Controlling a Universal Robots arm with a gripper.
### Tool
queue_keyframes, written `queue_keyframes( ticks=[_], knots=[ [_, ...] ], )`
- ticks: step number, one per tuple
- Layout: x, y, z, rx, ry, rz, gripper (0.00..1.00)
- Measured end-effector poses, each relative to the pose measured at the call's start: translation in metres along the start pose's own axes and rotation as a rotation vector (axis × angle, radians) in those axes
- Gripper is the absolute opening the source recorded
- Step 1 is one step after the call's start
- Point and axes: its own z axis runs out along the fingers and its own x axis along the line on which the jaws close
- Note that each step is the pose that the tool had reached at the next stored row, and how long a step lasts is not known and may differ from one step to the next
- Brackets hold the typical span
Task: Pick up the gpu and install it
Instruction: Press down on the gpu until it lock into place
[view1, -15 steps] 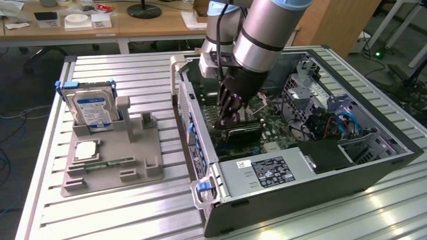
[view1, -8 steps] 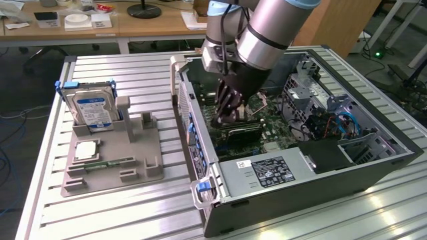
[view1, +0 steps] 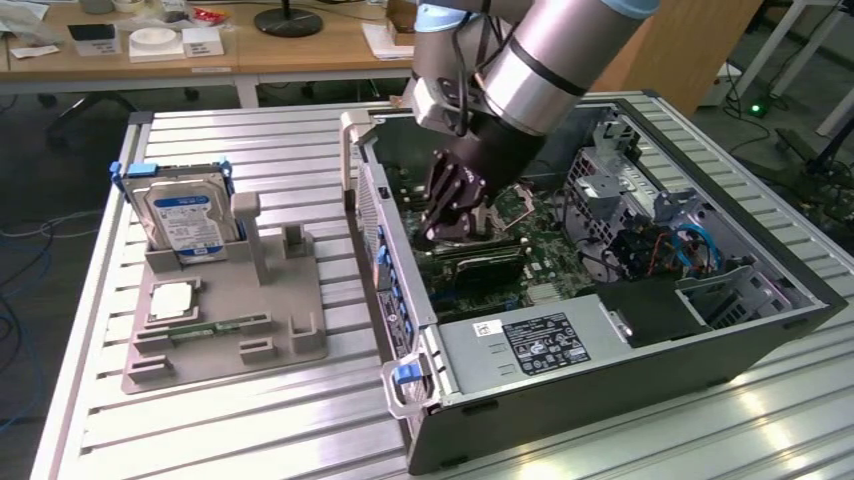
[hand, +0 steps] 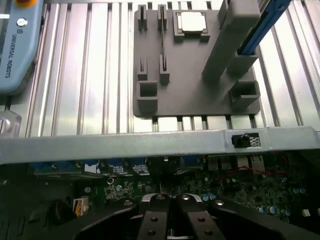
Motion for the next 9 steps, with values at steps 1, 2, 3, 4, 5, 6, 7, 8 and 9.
queue_keyframes(
  ticks=[1, 2, 3, 4, 5, 6, 7, 8, 9],
  knots=[
    [0.0, 0.0, 0.0, -0.0076, 0.0005, 0.0, 0.11],
    [0.0, 0.0001, 0.0, -0.0087, 0.0008, 0.001, 0.11],
    [0.0, -0.0003, 0.0008, -0.0088, 0.0005, 0.0, 0.11],
    [0.0, -0.0008, 0.0021, -0.0088, 0.0005, 0.0, 0.11],
    [0.0, -0.0013, 0.0032, -0.0091, 0.0005, 0.001, 0.11],
    [-0.0002, -0.0015, 0.0038, -0.0096, 0.0006, 0.0, 0.11],
    [-0.0003, -0.0017, 0.0041, -0.0101, 0.0008, 0.0, 0.11],
    [-0.0005, -0.0016, 0.0045, -0.0103, 0.0009, 0.0, 0.11],
    [-0.0007, -0.0014, 0.0048, -0.0105, 0.0008, 0.001, 0.11]
  ],
)
